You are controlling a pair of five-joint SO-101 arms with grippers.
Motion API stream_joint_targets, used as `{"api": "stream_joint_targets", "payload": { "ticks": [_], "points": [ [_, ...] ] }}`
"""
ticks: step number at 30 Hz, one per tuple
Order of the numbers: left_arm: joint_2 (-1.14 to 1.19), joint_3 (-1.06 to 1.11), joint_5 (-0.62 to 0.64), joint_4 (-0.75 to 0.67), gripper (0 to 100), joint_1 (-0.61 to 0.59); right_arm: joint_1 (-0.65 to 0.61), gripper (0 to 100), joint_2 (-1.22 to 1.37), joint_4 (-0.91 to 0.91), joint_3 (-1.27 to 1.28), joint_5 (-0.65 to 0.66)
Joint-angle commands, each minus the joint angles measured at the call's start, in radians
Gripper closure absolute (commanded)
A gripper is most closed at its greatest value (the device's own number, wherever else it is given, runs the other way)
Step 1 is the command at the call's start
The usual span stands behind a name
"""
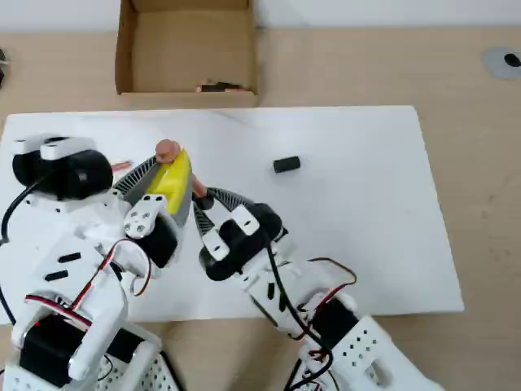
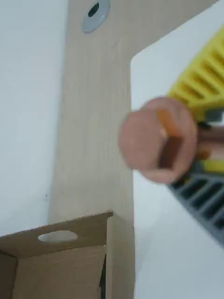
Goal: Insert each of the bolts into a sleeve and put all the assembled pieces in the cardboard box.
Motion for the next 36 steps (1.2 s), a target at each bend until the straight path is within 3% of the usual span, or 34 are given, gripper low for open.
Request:
{"api": "stream_joint_targets", "payload": {
  "ticks": [1,30,36],
  "points": [
    [-0.001,-0.04,-0.031,0.002,99,0.009,0.013,98.8,-0.001,-0.029,-0.007,-0.005],
    [-0.002,0.035,-0.11,0.011,99,0.005,0.013,98.8,-0.084,-0.025,0.019,-0.006],
    [-0.005,0.077,-0.107,-0.061,99,0.003,0.013,98.8,-0.119,-0.025,0.048,-0.006]
  ]
}}
